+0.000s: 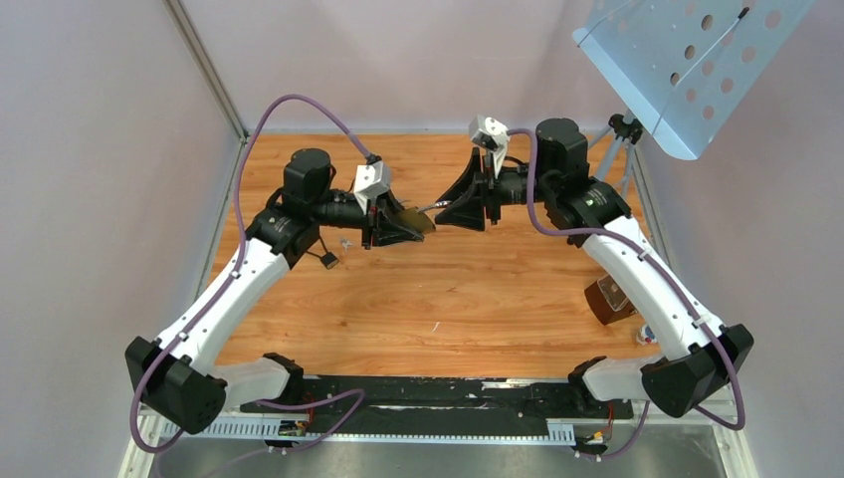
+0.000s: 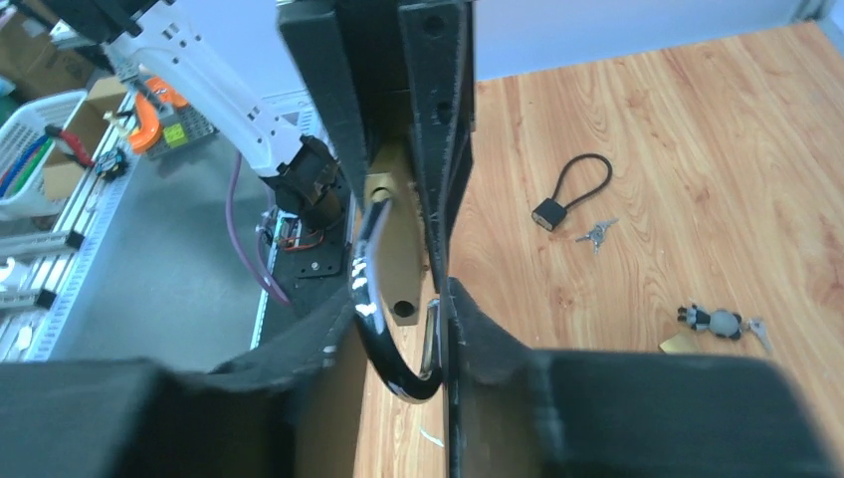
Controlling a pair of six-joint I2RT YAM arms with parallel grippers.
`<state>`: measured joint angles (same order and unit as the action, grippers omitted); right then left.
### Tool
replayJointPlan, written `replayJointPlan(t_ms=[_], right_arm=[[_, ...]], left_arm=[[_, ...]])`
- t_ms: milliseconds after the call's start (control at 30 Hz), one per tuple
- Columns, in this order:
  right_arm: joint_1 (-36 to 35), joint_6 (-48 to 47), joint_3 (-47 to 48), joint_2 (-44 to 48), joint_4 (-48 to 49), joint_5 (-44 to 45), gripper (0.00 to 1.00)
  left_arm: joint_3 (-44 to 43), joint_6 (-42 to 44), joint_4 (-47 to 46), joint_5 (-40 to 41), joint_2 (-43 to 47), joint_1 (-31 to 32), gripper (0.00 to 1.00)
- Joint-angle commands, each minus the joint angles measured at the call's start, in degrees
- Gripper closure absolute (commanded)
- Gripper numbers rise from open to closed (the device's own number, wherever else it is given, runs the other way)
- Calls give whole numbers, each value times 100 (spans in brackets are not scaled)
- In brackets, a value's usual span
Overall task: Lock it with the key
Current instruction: Lock the lock.
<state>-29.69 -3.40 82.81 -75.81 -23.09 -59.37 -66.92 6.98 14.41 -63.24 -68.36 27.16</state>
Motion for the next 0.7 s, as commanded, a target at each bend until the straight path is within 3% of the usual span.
replayJointPlan(t_ms=[0, 67, 100, 133, 167, 200, 267, 333, 467, 667], right_arm=[[7, -125, 422, -119, 66, -491, 82], [0, -28, 494, -147, 91, -522, 99], [-9, 50, 526, -169, 131, -529, 100], [-17, 161, 546, -185, 192, -527, 100], [-25, 277, 570, -207, 286, -479, 100], [-24, 529, 575, -220, 378, -418, 100], [-28, 869, 583, -221, 604, -259, 100], [-26, 1227, 483, -161, 925, -126, 100], [-23, 1654, 253, 64, 1647, 155, 100], [-23, 1820, 177, 280, 2199, 142, 100]], left_arm=[[-388, -236, -605, -298, 293, -40, 100], [-373, -338, -710, -204, 317, -37, 96], [-348, -391, -808, -148, 329, -36, 92], [-326, -496, -967, -13, 377, -37, 75], [-242, -553, -1068, 26, 403, -41, 66], [-190, -623, -1295, 120, 488, -36, 52], [67, -846, -1864, 419, 674, -36, 33], [409, -1039, -2424, 665, 875, -39, 22], [949, -1496, -3400, 1054, 1159, -37, 12], [967, -2273, -3707, 1677, 1139, -41, 1]])
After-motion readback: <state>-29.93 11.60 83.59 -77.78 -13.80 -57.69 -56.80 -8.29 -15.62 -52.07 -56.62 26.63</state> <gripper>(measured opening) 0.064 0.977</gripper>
